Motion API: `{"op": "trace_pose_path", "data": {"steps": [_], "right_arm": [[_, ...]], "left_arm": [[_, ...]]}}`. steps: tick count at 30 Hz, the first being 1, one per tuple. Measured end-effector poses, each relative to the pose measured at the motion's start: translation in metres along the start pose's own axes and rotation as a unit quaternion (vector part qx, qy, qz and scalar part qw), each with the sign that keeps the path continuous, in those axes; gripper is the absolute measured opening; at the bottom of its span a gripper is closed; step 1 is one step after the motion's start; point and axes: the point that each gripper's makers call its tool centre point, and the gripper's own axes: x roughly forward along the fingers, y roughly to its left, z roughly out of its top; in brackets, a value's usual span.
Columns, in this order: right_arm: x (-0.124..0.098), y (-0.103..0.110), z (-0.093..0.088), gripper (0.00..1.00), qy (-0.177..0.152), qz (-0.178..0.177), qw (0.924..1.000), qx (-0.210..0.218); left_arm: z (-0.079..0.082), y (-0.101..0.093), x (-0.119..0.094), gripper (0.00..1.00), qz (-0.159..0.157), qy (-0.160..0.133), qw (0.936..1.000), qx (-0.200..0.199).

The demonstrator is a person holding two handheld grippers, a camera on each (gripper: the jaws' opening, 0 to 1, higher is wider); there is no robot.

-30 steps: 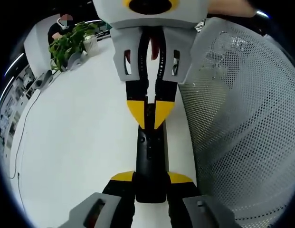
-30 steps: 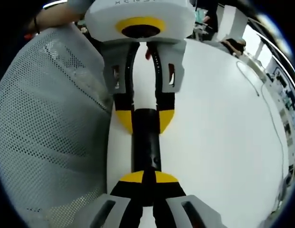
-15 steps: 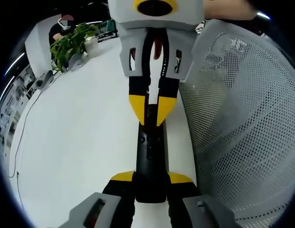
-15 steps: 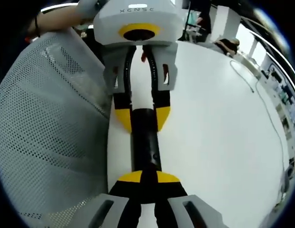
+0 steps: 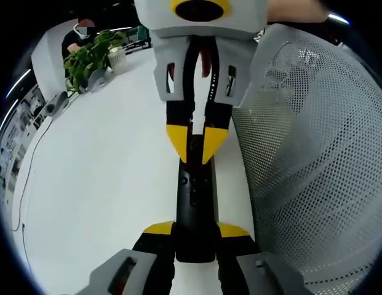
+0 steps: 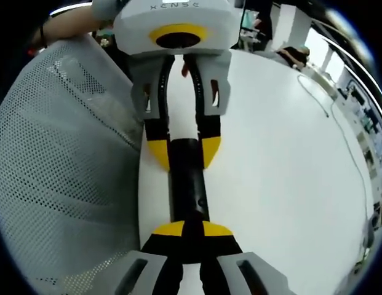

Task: Press the specified remote control buttons in sequence, fully releasing each button before pressing the next.

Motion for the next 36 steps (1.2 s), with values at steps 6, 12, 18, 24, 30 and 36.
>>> {"op": "trace_pose_path", "data": {"steps": [6, 12, 18, 24, 30, 36], "right_arm": [[-0.0012, -0.0003, -0.0005, 0.06, -0.004, -0.005, 1.0, 0.006], [-0.0025, 0.0002, -0.0029, 0.06, -0.008, -0.007, 0.9998, 0.019], [-0.0022, -0.0002, -0.0032, 0.06, -0.01, -0.009, 0.9994, 0.033], [-0.0005, 0.0, -0.0024, 0.06, 0.005, -0.004, 0.9998, 0.02], [-0.0016, 0.0002, -0.003, 0.06, 0.001, -0.006, 0.9996, 0.028], [-0.003, 0.0014, -0.0032, 0.07, -0.009, -0.01, 0.999, 0.042]], "left_arm": [[0.0, 0.0, 0.0004, 0.25, 0.002, 0.001, 1.0, -0.004], [0.0, 0.0, 0.0004, 0.25, 0.001, -0.005, 1.0, -0.007], [0.0, -0.0001, 0.0003, 0.25, 0.002, -0.005, 1.0, -0.007], [-0.0001, -0.0004, 0.0003, 0.25, 0.002, -0.001, 1.0, -0.004], [-0.0001, -0.0005, 0.0003, 0.25, 0.002, 0.0, 1.0, -0.005], [-0.0001, -0.0005, 0.0003, 0.25, 0.002, 0.002, 0.9999, -0.012]]}}
